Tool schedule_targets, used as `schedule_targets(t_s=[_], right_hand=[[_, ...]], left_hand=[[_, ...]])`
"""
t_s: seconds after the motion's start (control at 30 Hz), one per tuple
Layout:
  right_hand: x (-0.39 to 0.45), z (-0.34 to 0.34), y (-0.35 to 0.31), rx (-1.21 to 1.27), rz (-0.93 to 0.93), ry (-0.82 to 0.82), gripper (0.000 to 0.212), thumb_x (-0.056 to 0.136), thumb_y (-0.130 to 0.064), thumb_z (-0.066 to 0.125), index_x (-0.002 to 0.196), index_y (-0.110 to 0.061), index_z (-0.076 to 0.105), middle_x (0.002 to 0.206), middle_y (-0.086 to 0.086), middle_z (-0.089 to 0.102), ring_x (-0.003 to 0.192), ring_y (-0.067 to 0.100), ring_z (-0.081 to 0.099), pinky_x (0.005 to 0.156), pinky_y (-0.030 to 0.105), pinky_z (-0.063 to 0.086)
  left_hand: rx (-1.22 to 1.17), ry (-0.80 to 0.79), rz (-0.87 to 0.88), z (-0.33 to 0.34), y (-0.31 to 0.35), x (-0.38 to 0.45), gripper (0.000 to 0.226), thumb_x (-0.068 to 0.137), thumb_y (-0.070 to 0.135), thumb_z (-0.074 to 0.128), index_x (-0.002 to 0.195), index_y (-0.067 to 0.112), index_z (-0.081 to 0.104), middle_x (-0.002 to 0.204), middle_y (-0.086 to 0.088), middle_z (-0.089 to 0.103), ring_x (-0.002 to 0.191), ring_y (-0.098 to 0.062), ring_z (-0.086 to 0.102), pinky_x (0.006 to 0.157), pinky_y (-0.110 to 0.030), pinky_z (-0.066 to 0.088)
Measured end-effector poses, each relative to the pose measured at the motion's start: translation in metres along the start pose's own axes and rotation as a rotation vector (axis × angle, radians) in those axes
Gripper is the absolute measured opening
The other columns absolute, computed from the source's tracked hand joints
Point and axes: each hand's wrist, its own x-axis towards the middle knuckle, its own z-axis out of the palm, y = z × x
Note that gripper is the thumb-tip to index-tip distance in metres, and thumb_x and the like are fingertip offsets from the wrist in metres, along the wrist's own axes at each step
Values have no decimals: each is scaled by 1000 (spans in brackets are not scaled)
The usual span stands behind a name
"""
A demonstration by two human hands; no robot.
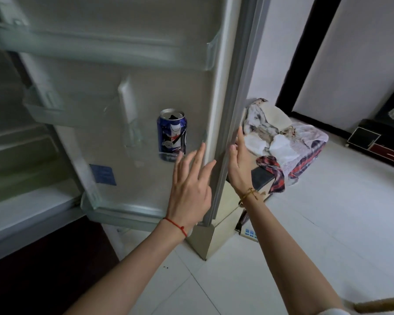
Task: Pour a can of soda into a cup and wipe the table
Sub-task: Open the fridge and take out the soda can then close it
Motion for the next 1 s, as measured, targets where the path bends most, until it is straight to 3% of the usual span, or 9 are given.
schedule_targets(t_s=[0.2, 0.6, 0.7, 0.8, 0.9, 1.0], right_hand=[[34, -2, 21, -3, -16, -87, 58, 105, -46, 26, 158, -28, 10, 158, -23, 15, 147, -4, 15, 125, 41, 19], [89, 6, 47, 55, -13, -202, 65, 102, -54, 23, 158, -24, 8, 165, -8, 11, 145, -6, 9, 125, 35, 14], [97, 10, 52, 56, -32, -204, 65, 103, -51, 24, 159, -22, 7, 166, -7, 10, 149, 1, 10, 126, 38, 14], [99, 12, 55, 57, -33, -204, 66, 102, -55, 24, 159, -26, 5, 164, -16, 7, 145, -7, 8, 125, 35, 14], [97, 13, 55, 100, -40, -217, 65, 101, -56, 25, 157, -34, 1, 152, -43, -3, 141, -19, 3, 123, 29, 10], [94, 15, 54, 129, -37, -212, 63, 102, -56, 27, 156, -38, -1, 146, -51, -6, 142, -17, 3, 124, 32, 10]], left_hand=[[65, -49, -103, 19, 15, 25, 51, 82, 10, 53, 133, 14, 56, 161, -11, 28, 144, -29, 30, 120, -54, 18], [87, -47, -232, 37, 20, 60, 47, 86, 13, 44, 132, 15, 56, 153, -8, 38, 146, -28, 25, 120, -50, 21], [75, 39, -269, 36, 16, 65, 36, 85, 11, 48, 118, 13, 62, 141, -9, 47, 139, -28, 35, 116, -49, 29], [-9, 244, -383, 30, 12, 75, 28, 81, 9, 61, 108, 12, 59, 123, -7, 50, 119, -24, 47, 103, -39, 41], [-143, 446, -560, 20, 6, 89, 46, 78, 13, 71, 120, 5, 52, 123, -12, 49, 116, -27, 48, 102, -23, 35], [-224, 434, -701, 13, -8, 99, 79, 77, 25, 79, 140, 2, 39, 137, -16, 43, 130, -28, 40, 107, -20, 24]])
